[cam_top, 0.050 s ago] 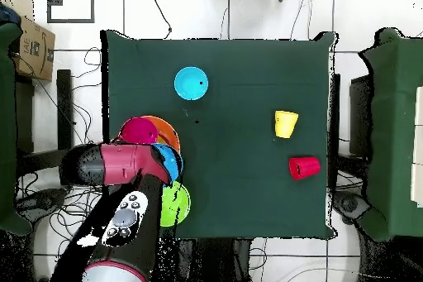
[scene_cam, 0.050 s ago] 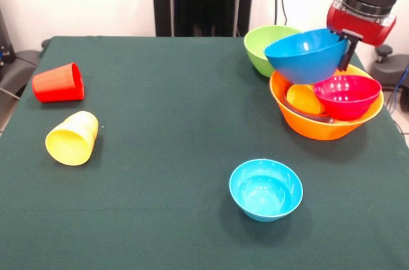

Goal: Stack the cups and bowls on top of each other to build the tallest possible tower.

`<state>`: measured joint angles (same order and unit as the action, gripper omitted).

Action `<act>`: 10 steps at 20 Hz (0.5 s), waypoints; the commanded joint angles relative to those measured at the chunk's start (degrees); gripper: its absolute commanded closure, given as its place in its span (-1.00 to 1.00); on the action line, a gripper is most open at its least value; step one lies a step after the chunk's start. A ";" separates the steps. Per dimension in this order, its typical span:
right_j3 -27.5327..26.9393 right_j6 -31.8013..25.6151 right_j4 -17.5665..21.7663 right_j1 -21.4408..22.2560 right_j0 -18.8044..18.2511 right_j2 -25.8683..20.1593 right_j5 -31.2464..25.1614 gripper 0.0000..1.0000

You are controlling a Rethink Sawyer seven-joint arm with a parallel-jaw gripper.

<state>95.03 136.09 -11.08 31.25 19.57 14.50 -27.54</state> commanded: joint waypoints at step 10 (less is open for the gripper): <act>-7.49 12.33 -5.50 -3.88 3.28 0.92 -1.82 1.00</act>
<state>92.20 136.09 -13.81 29.54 22.11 17.45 -27.58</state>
